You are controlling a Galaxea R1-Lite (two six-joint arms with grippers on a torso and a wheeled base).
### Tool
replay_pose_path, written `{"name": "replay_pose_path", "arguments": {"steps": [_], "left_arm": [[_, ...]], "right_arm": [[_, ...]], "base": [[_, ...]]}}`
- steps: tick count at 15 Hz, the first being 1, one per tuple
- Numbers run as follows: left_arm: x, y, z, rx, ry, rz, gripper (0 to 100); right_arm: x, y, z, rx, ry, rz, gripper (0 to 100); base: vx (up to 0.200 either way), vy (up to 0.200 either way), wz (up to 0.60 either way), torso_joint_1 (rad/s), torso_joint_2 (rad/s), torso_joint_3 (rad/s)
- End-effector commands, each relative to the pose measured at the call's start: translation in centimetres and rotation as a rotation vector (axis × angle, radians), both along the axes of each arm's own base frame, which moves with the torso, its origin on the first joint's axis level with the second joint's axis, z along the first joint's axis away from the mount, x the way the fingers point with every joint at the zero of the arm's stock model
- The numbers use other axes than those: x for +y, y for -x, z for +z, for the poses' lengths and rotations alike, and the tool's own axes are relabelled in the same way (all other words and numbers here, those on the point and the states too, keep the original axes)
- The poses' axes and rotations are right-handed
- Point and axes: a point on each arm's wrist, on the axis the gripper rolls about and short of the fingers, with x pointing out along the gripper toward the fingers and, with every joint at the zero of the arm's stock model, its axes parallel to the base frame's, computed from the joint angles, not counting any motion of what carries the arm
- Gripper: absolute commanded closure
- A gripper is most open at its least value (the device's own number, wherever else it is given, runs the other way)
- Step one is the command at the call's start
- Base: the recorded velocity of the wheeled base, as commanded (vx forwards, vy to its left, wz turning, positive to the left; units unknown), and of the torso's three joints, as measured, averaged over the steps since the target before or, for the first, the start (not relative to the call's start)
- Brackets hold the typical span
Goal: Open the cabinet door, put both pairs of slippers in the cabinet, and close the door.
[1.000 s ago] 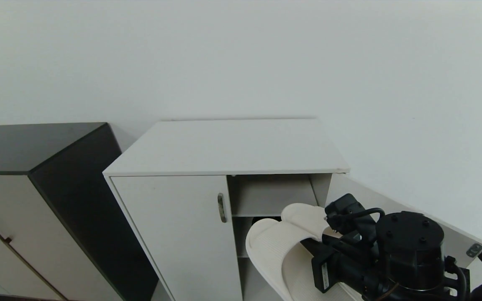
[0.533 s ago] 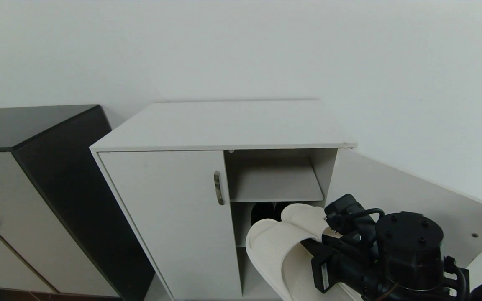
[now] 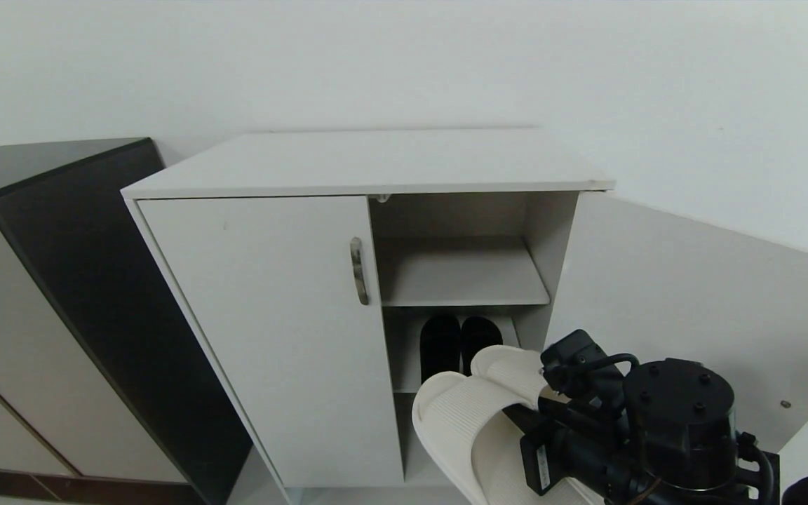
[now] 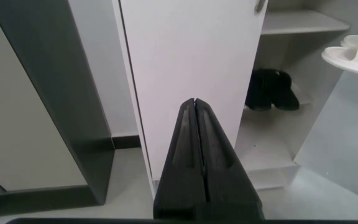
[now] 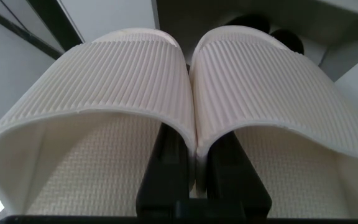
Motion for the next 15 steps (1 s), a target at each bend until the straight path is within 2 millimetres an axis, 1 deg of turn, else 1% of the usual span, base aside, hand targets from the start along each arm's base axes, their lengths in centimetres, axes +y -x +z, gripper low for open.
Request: {"name": "replay_pose_path", "arguments": {"steps": [1,4,8,11,12,13,14,15], "left_arm": [[0.0,0.0,0.0,0.0,-0.001,0.0,100],[0.0,0.0,0.0,0.0,0.002,0.0,100],[0.0,0.0,0.0,0.0,0.002,0.002,100],[0.0,0.0,0.0,0.0,0.002,0.002,100],[0.0,0.0,0.0,0.0,0.002,0.0,100],[0.0,0.0,0.0,0.0,0.002,0.0,100],[0.0,0.0,0.0,0.0,0.002,0.0,100],[0.0,0.0,0.0,0.0,0.001,0.0,100]], "right_arm": [[0.0,0.0,-0.1,0.002,0.003,0.0,100],[-0.1,0.1,-0.2,0.006,0.008,0.0,100],[-0.1,0.1,-0.2,0.002,0.003,0.0,100],[0.0,0.0,-0.4,0.0,-0.001,0.0,100],[0.2,-0.2,-0.6,-0.014,0.001,0.003,100],[0.6,-0.5,-1.3,-0.041,0.022,0.002,100],[1.0,-0.9,-1.5,-0.072,0.019,-0.014,100],[2.6,-2.4,-0.8,-0.119,-0.002,-0.092,100]], "base": [[0.0,0.0,0.0,-0.11,0.46,0.344],[0.0,0.0,0.0,-0.082,0.45,0.359],[0.0,0.0,0.0,-0.032,0.4,0.371],[0.0,0.0,0.0,0.002,0.1,0.092],[0.0,0.0,0.0,0.0,0.0,0.0],[0.0,0.0,0.0,0.0,0.0,0.0],[0.0,0.0,0.0,0.0,0.0,0.0],[0.0,0.0,0.0,0.0,0.0,0.0]]}}
